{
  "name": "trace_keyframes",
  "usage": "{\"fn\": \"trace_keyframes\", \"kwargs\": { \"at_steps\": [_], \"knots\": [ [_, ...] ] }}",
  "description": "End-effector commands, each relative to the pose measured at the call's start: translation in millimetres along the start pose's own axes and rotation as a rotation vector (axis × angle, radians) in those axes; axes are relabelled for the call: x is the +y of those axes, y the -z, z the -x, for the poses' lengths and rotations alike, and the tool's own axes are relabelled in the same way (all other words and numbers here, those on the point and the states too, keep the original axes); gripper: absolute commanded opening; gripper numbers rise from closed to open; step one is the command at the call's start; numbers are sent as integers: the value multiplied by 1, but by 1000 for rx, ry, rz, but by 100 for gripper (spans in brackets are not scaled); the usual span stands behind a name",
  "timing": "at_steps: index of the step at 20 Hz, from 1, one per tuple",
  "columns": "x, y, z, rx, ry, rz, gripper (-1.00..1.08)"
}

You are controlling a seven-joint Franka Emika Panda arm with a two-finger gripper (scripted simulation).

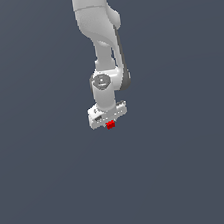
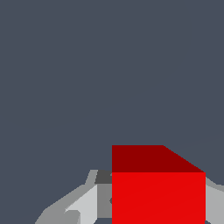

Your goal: Pick up the red cube and move it to a goal position.

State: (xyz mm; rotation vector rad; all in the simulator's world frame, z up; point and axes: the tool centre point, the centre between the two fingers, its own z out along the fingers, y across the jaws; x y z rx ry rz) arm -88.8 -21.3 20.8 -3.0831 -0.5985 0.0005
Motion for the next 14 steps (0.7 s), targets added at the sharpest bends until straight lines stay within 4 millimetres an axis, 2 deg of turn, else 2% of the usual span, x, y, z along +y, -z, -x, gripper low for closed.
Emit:
{"fn": "trace_keyframes", "kwargs": {
  "at_steps": [1,14],
  "knots": [
    [0,0,0,1,2,0,-100],
    [0,6,0,1,1,1,-100]
  ]
}}
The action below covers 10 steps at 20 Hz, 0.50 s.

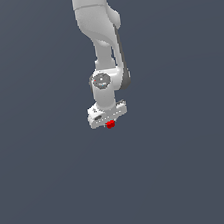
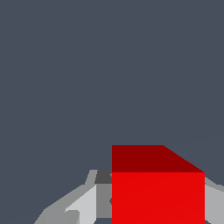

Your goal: Pick up the red cube and move it to a goal position.

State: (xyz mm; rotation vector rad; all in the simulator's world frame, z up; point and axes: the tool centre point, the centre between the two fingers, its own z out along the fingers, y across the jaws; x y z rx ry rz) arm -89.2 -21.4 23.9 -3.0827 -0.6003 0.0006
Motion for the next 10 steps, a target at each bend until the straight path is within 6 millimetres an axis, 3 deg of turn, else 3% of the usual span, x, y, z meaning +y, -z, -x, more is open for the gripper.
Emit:
{"fn": "trace_keyframes", "kwargs": {
  "at_steps": [1,10],
  "knots": [
    [0,6,0,1,0,1,-100],
    [0,53,1,1,0,1,-100]
  ]
}}
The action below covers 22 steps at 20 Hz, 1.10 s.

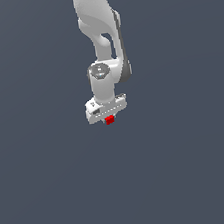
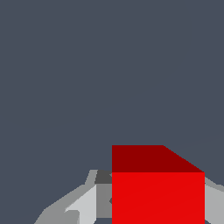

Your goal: Pick up the red cube and move it to a goal position.

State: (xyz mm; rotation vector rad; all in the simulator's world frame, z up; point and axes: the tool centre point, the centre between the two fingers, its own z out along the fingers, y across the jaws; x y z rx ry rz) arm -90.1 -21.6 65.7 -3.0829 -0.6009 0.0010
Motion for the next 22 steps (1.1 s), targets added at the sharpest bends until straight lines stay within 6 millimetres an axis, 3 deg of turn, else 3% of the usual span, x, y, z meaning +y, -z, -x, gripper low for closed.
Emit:
{"fn": "trace_keyframes", "kwargs": {
  "at_steps": [1,15,22],
  "knots": [
    [0,19,0,1,0,1,-100],
    [-1,157,0,1,1,0,-100],
    [0,210,-1,1,1,0,-100]
  ]
}}
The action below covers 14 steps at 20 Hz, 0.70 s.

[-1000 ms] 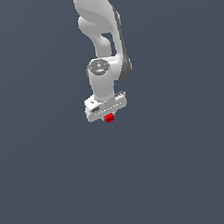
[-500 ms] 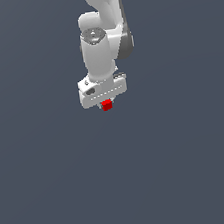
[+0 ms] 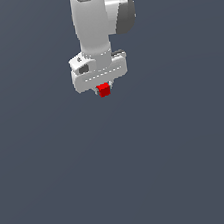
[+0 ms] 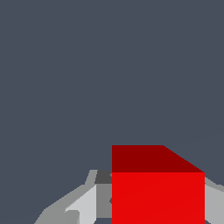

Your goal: Pick up the red cube and move it to a goal position.

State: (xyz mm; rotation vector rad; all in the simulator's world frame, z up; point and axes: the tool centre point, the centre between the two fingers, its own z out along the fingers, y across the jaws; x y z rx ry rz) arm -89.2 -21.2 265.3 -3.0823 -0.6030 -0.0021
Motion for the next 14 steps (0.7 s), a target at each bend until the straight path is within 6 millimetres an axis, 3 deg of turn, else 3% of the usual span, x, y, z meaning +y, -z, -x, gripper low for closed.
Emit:
{"fn": "trace_keyframes", "kwargs": {
  "at_steps": [1,7,14],
  "knots": [
    [0,16,0,-1,0,0,-100],
    [1,39,-2,-1,0,0,-100],
    [2,43,-3,-1,-1,0,-100]
  ]
}}
